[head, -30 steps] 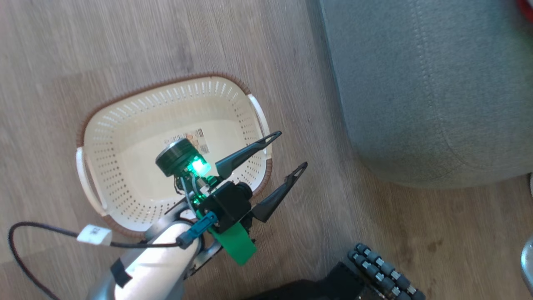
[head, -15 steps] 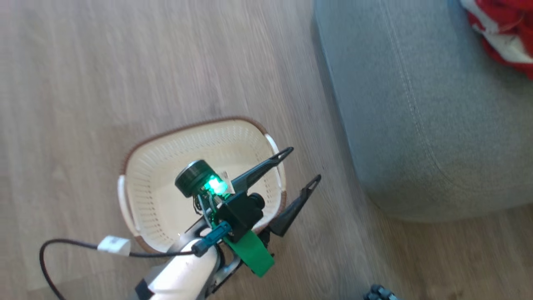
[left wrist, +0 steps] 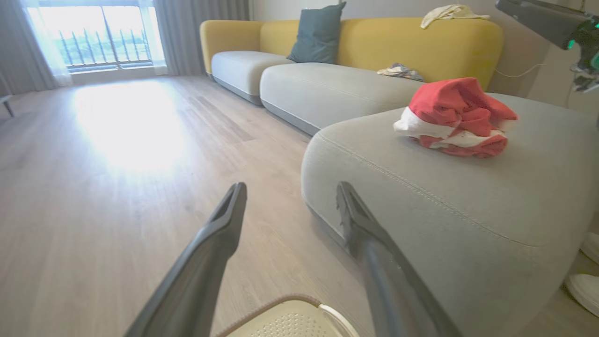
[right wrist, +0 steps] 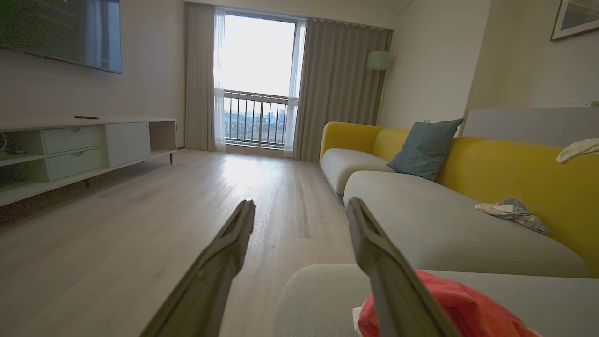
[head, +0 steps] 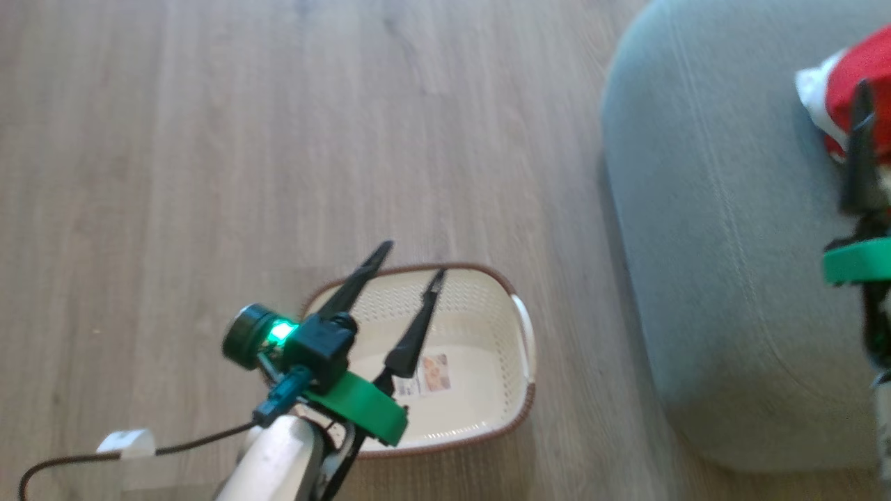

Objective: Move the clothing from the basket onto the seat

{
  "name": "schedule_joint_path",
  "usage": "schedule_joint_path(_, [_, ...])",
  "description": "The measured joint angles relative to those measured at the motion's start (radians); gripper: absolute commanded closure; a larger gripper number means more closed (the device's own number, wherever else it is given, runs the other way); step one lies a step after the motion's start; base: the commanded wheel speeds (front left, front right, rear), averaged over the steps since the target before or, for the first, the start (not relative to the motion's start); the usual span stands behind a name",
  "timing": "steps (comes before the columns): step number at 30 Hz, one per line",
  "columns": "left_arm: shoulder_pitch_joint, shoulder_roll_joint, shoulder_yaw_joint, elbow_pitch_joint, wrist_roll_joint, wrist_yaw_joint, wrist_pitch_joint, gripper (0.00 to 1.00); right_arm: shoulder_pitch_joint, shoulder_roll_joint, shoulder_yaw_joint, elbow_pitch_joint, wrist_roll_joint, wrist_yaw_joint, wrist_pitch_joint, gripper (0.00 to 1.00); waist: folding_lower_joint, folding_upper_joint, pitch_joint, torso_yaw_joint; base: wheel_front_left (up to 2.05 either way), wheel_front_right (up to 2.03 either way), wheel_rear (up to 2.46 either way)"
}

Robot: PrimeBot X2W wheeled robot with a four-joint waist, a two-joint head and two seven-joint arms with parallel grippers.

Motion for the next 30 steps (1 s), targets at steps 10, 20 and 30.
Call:
schedule_joint_path(10, [0.056,-0.006,0.133,0.007,-0.009,0.126,0.0,0.0,0.118,0.076,0.1,0.005,0.077,0.0,0.0,0.0,0.0,0.0,-0.089,0.12,0.0,0.0,0.0])
schedule_joint_path(20, [0.137,-0.009,0.188,0.036,-0.021,0.195,0.0,0.0,0.197,0.16,0.148,0.134,0.186,0.0,0.0,0.0,0.0,0.0,-0.145,0.188,0.0,0.0,0.0])
schedule_joint_path(30, [0.154,-0.009,0.183,0.091,-0.027,0.187,0.0,0.0,0.219,0.206,0.153,0.232,0.143,0.0,0.0,0.0,0.0,0.0,-0.138,0.2,0.0,0.0,0.0])
